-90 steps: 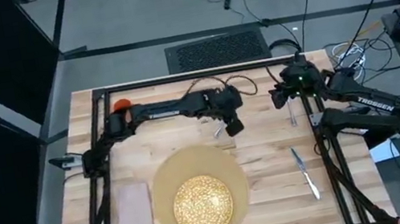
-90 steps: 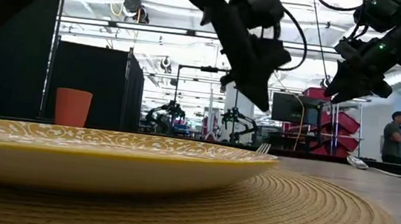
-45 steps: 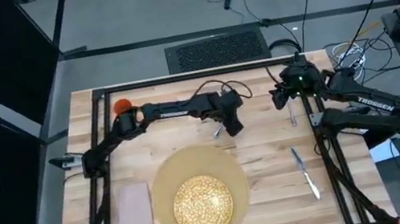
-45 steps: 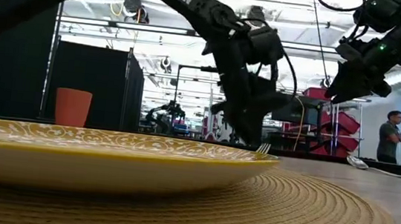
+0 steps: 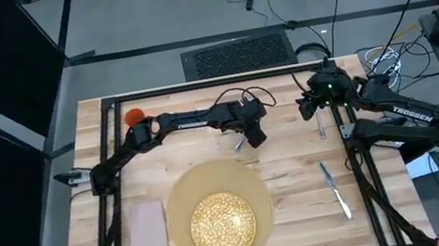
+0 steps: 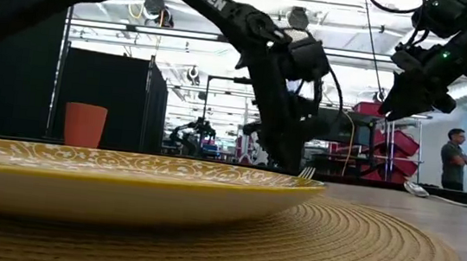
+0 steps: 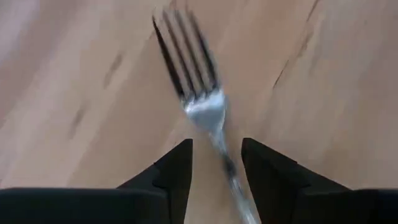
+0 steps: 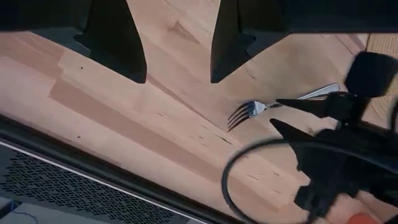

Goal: Set table place
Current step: Put the silver fork on the folded light orange napkin

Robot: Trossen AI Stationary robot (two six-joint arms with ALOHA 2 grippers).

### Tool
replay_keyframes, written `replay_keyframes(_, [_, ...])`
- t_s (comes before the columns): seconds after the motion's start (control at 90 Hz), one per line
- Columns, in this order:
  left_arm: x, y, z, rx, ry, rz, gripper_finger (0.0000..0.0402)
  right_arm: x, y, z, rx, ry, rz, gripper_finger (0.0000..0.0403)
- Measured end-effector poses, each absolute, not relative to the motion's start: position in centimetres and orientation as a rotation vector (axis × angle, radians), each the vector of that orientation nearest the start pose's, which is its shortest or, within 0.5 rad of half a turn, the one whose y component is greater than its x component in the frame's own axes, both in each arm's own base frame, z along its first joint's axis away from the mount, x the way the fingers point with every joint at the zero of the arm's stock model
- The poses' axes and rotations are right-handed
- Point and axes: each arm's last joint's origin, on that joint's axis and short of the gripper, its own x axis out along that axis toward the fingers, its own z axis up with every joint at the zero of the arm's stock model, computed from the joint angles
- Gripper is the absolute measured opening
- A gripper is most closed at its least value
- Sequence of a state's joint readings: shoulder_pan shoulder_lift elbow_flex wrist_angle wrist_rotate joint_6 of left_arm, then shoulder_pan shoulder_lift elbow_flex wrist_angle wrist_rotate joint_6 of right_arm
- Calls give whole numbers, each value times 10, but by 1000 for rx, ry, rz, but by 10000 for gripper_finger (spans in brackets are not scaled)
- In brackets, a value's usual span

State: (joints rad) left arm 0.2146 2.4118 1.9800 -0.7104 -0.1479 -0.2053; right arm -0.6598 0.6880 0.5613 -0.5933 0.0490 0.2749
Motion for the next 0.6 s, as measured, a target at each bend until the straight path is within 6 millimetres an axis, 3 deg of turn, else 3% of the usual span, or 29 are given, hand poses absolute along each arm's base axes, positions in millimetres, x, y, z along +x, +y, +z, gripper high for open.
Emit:
replay_keyframes(0.289, [492,111,136,-246,1138,422,121,109,-86,235,475,613,-774,164])
replay_keyframes(0.367, [491,109,140,-229,1149,404,96,109,-86,235,476,615,-775,164])
replay_keyframes(0.5, [491,105,139,-203,1165,373,17,109,-86,235,476,614,-775,164])
replay_keyframes(0.6, [491,101,139,-180,1170,355,9,109,-86,235,476,615,-775,164])
